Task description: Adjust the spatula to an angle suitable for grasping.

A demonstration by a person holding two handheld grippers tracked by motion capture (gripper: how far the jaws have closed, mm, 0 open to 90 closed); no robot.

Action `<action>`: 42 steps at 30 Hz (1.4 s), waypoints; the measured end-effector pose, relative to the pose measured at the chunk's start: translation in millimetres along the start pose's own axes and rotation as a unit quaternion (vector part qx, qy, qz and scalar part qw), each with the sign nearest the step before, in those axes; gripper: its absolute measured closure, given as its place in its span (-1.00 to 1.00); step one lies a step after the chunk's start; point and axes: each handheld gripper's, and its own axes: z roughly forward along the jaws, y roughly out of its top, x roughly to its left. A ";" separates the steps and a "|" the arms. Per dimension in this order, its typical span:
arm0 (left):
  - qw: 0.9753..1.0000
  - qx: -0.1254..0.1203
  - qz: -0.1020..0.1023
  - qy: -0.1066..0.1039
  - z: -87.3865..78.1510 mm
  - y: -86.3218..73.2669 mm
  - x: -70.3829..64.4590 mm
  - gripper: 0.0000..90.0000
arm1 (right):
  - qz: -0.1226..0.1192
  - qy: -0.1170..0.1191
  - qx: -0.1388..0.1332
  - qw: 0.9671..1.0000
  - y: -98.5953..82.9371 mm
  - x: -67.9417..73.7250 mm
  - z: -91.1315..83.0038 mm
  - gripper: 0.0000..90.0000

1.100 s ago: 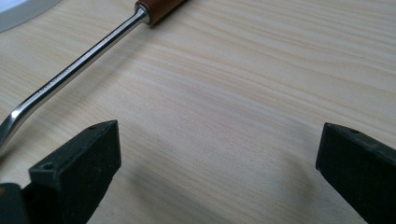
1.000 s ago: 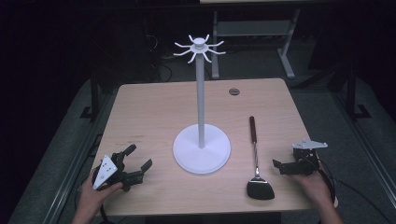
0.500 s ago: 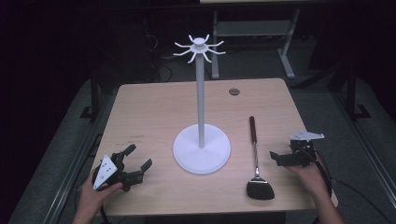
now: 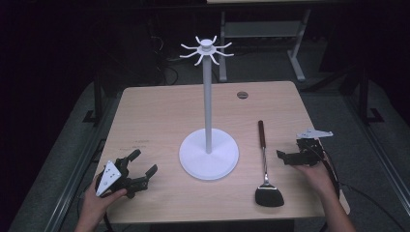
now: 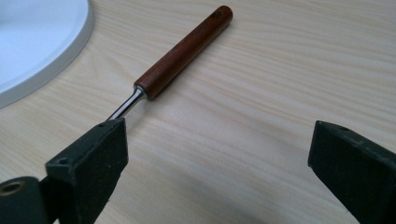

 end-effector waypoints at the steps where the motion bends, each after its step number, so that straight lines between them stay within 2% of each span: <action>1: 1.000 0.000 0.000 0.000 0.0 0.0 0.0 -0.72 | -0.002 0.000 -0.003 1.000 1.2 -0.5 0.6 -0.89; 7: 1.000 0.000 0.000 0.000 -0.2 0.0 0.2 -0.72 | 0.003 0.004 -0.017 1.000 11.9 -1.6 2.2 -0.81; 15: 1.000 0.000 0.000 0.000 -0.2 0.0 0.3 -0.72 | 0.005 0.007 -0.018 1.000 23.6 -7.1 10.4 -0.68; 17: 1.000 0.000 0.000 0.000 0.0 0.0 0.1 -0.72 | 0.004 0.009 -0.027 1.000 25.6 -8.3 13.4 -0.61; 20: 1.000 0.000 0.000 0.000 0.0 0.0 0.0 -0.72 | 0.006 0.013 -0.022 1.000 29.3 -9.1 18.1 -0.52; 23: 1.000 0.000 0.001 0.001 0.1 -0.1 -0.2 -0.72 | 0.008 0.018 -0.033 0.999 33.9 -8.9 20.4 -0.33; 24: 1.000 0.000 0.001 0.001 0.1 -0.1 -0.2 -0.72 | 0.008 0.018 -0.033 0.999 33.9 -8.9 20.4 -0.33; 28: 1.000 0.000 -0.001 0.002 -0.1 0.0 0.0 -0.72 | -0.010 0.003 -0.052 0.999 38.4 -6.2 25.0 0.09; 31: 1.000 0.001 0.003 0.002 0.0 0.0 -0.4 -0.72 | -0.017 0.008 -0.051 0.999 39.7 -6.6 30.3 0.42; 33: 1.000 0.000 -0.001 0.003 -0.2 0.0 0.0 -0.72 | -0.018 0.012 -0.043 0.999 42.1 -7.8 35.8 0.67; 36: 1.000 -0.001 0.000 0.002 -0.5 0.0 0.8 -0.72 | -0.010 0.022 -0.043 0.999 46.0 -8.8 42.8 0.97; 39: 1.000 0.000 -0.001 0.002 -0.1 0.0 0.0 -0.72 | -0.008 0.031 -0.040 0.999 46.9 -8.4 48.7 0.99; 41: 1.000 0.000 -0.001 0.002 -0.2 0.0 0.1 -0.72 | -0.018 0.030 -0.035 0.999 46.4 -8.1 52.0 0.99; 42: 1.000 0.000 -0.001 0.002 -0.2 0.0 0.2 -0.72 | -0.015 0.035 -0.033 0.999 45.9 -8.1 52.7 0.99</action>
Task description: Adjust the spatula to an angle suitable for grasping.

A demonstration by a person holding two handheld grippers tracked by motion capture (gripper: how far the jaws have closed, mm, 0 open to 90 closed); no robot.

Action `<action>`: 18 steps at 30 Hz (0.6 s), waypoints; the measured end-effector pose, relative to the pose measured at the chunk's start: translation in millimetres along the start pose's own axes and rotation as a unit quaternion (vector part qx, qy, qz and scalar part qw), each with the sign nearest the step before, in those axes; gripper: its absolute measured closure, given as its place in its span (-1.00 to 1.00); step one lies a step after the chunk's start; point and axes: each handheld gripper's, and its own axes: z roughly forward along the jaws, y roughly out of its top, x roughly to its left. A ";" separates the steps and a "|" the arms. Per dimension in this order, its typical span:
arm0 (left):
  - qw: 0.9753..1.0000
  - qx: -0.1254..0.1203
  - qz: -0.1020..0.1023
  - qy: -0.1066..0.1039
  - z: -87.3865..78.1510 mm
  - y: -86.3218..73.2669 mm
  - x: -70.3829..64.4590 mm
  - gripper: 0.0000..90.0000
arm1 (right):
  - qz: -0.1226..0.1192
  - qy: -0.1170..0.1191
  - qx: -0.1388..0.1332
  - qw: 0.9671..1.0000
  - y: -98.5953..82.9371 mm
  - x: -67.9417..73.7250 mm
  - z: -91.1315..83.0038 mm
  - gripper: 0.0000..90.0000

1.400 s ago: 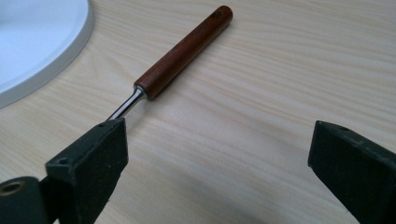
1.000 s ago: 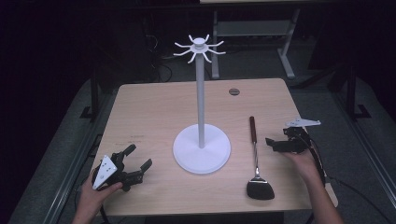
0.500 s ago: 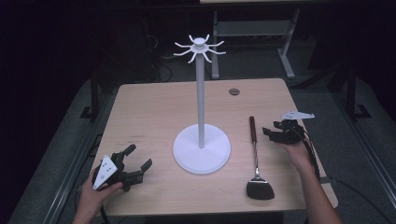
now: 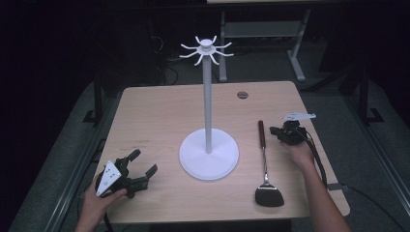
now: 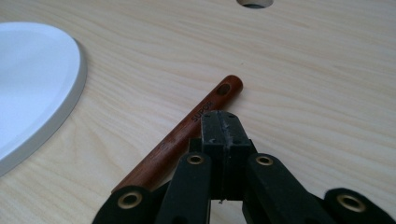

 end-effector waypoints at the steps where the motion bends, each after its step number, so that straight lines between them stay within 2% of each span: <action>1: 1.000 0.000 0.000 0.000 0.0 0.0 0.1 -0.72 | 0.001 0.002 0.001 1.000 -0.6 -0.3 0.7 0.99; 9: 1.000 0.000 0.001 0.000 0.2 0.0 -0.3 -0.72 | -0.004 0.025 0.025 0.999 -5.7 3.2 12.2 0.99; 15: 1.000 0.000 0.000 -0.001 0.1 0.0 -0.2 -0.72 | -0.006 0.029 0.040 0.999 -7.8 6.7 19.2 1.00; 18: 1.000 0.000 0.001 -0.001 0.2 0.0 -0.3 -0.72 | 0.001 0.033 0.043 0.999 -8.3 8.1 20.0 0.99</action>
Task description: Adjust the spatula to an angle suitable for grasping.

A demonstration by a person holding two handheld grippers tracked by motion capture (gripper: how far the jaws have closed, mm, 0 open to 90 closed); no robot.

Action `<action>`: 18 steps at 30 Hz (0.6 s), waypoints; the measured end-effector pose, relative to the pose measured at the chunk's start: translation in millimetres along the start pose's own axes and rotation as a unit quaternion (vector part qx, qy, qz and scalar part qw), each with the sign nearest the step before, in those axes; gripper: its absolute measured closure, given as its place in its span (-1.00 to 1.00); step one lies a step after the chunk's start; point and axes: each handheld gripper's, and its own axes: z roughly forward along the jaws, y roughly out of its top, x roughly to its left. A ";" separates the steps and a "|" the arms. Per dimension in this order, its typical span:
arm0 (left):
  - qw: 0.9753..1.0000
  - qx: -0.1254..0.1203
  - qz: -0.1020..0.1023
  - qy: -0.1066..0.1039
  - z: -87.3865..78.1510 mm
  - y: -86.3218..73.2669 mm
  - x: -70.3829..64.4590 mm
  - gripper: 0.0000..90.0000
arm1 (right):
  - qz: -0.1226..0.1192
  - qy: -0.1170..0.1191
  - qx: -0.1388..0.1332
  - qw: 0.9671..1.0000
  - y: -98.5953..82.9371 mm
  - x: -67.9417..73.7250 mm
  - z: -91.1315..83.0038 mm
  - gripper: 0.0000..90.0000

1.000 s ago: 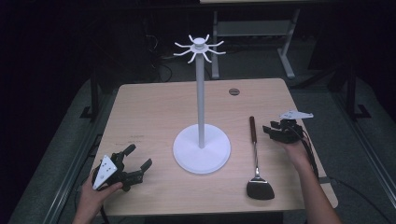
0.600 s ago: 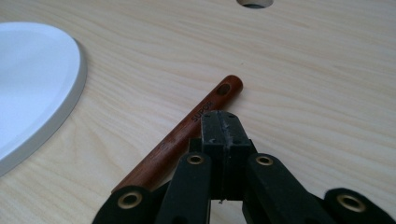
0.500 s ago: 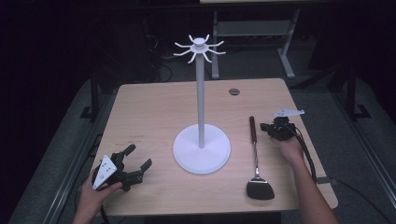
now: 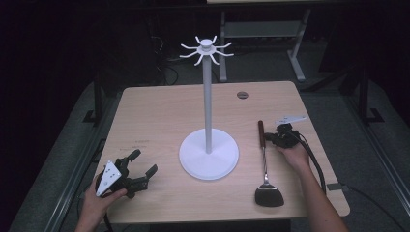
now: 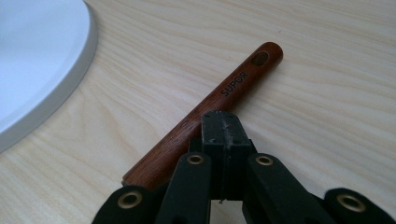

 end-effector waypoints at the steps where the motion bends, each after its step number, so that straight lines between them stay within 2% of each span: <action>1: 1.000 0.000 0.000 0.000 0.0 0.0 0.0 -0.72 | -0.002 0.000 -0.001 1.000 0.0 -0.1 0.3 0.99; 7: 1.000 0.000 0.001 -0.001 0.1 -0.1 -0.2 -0.72 | -0.009 0.007 0.000 1.000 0.0 2.1 2.7 0.99; 14: 1.000 0.000 0.002 -0.001 0.0 0.0 -0.2 -0.72 | -0.006 0.021 0.005 1.000 0.6 6.7 4.3 0.99; 18: 1.000 0.000 0.001 -0.001 0.0 -0.1 -0.2 -0.72 | -0.011 0.021 0.008 1.000 0.5 7.8 5.6 1.00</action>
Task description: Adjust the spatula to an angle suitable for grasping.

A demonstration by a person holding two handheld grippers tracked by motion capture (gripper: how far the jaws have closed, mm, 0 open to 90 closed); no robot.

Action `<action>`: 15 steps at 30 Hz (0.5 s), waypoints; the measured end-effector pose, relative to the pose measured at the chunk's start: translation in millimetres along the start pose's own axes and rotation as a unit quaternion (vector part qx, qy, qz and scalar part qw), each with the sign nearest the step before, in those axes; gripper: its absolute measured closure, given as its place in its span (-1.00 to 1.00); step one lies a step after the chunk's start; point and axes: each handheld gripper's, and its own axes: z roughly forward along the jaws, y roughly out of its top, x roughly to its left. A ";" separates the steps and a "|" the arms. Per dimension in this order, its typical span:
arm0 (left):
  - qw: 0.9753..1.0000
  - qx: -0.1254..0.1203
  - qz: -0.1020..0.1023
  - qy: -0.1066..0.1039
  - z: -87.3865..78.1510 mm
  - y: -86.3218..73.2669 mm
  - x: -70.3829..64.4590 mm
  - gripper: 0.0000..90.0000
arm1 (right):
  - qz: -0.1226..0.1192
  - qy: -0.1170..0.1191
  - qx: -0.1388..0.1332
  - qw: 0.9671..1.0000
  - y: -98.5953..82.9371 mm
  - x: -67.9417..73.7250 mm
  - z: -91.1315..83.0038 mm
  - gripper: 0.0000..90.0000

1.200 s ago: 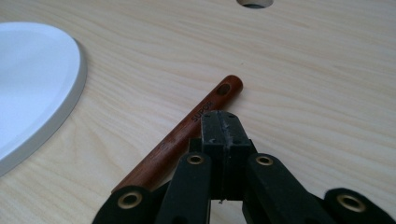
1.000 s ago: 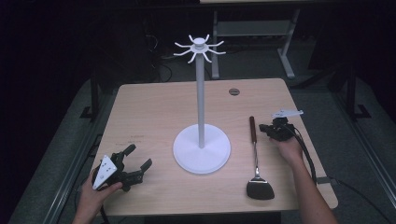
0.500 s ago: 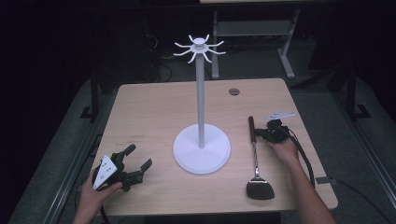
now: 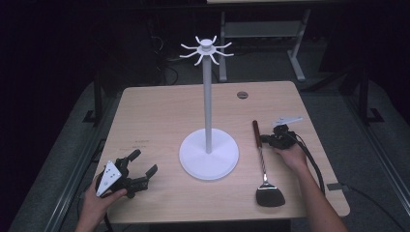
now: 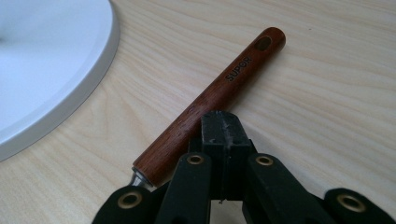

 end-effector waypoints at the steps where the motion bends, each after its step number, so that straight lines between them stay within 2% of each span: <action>1: 1.000 0.000 0.000 0.000 0.0 0.0 0.0 -0.72 | -0.005 0.002 0.001 1.000 -0.1 -0.2 0.2 0.99; 6: 1.000 0.000 0.000 0.000 0.0 0.0 0.0 -0.72 | -0.003 0.007 0.004 1.000 0.9 3.1 1.0 1.00; 15: 1.000 0.000 0.001 0.000 0.0 0.0 0.0 -0.72 | -0.019 0.019 0.006 1.000 3.0 10.1 4.1 0.99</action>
